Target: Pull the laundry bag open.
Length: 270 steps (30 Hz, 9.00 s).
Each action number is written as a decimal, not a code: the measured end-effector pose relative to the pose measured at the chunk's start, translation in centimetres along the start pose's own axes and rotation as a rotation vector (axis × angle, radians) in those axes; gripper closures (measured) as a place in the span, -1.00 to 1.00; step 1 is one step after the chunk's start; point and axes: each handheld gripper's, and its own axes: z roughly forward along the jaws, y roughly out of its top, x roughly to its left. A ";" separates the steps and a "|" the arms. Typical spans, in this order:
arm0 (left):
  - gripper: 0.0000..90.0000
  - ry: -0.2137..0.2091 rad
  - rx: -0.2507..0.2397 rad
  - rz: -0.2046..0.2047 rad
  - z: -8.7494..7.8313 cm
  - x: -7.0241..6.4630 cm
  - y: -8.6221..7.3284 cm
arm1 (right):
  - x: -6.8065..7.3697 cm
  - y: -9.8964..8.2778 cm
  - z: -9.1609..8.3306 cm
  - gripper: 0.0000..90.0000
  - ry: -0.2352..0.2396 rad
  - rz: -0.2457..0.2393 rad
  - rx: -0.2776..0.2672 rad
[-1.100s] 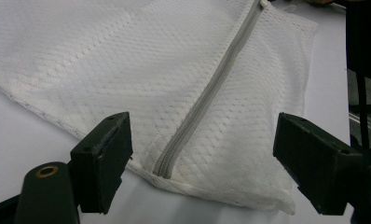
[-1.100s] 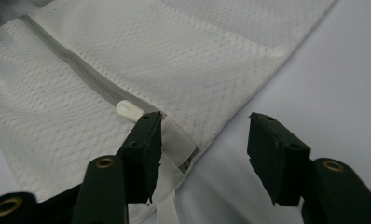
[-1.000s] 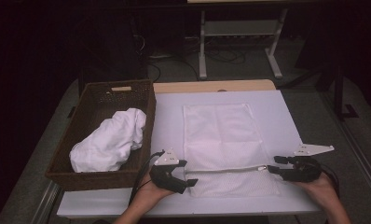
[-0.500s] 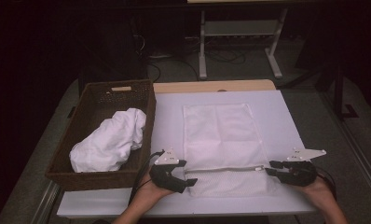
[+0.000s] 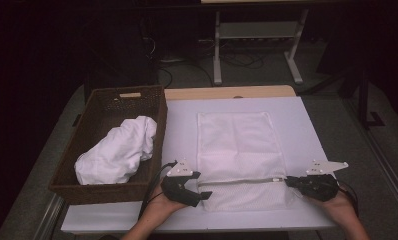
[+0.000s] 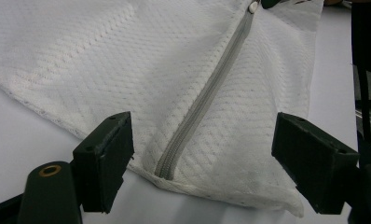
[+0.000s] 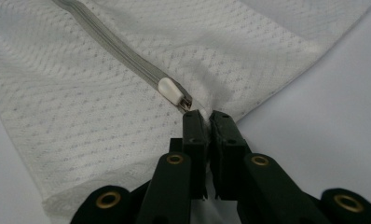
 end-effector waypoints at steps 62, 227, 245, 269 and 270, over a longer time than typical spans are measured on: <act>-0.36 -0.278 -0.078 0.141 7.7 -4.9 7.5 | 1.6 1.2 -1.4 0.88 0.085 0.040 -0.100; 0.93 -0.245 0.054 0.014 6.8 -2.7 5.6 | 2.8 1.1 -1.1 0.89 0.095 0.016 -0.115; 0.92 -0.197 0.043 -0.039 4.3 -1.3 3.8 | 2.5 1.0 -1.1 0.89 0.069 0.020 -0.109; 0.92 -0.145 0.021 -0.095 1.4 0.5 1.9 | 2.5 1.0 -1.1 0.88 0.061 0.026 -0.109; 0.92 -0.148 0.017 -0.098 1.4 0.5 1.8 | 2.5 1.0 -1.1 0.88 0.060 0.029 -0.110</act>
